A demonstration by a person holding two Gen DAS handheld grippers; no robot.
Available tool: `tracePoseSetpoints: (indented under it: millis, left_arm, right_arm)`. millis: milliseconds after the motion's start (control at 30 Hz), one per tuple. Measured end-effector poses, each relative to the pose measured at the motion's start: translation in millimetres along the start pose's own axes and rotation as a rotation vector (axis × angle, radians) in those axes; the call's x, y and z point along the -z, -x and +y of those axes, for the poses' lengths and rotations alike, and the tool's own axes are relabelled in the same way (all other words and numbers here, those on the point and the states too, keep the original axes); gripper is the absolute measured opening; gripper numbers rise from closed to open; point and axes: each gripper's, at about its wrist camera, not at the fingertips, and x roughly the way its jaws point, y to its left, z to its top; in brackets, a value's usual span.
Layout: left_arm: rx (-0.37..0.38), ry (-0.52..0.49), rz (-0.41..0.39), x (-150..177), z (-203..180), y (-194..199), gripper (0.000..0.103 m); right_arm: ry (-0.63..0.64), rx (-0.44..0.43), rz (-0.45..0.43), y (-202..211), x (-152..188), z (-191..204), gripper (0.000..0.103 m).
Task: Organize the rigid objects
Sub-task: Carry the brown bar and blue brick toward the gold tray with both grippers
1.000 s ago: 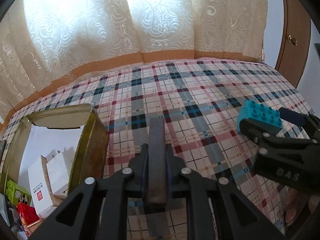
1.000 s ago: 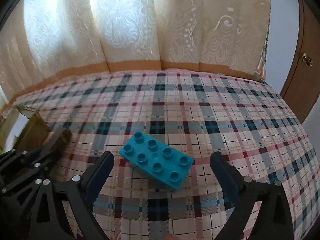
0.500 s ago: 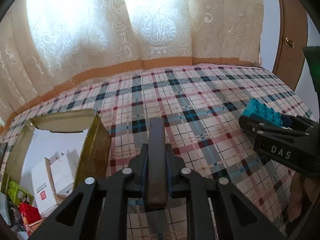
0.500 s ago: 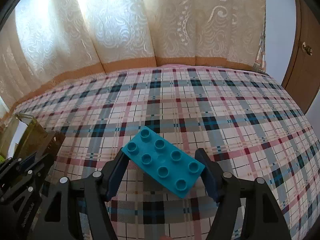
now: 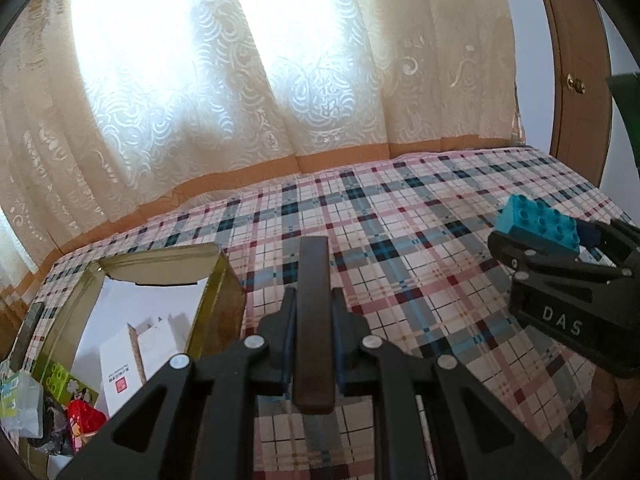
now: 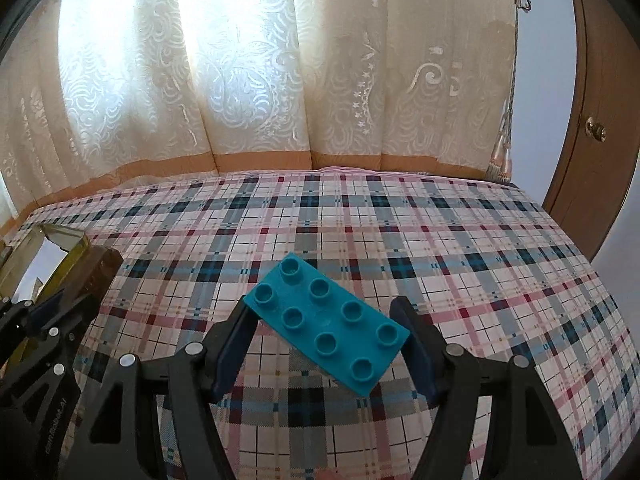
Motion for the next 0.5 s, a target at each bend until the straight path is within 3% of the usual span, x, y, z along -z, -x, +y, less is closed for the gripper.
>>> tracePoseSetpoints:
  millis: [500]
  left_arm:
    - [0.004, 0.044, -0.034, 9.0, 8.9, 18.1, 0.014]
  right_arm:
    - [0.028, 0.028, -0.115, 35.7, 13.5, 11.0, 0.070]
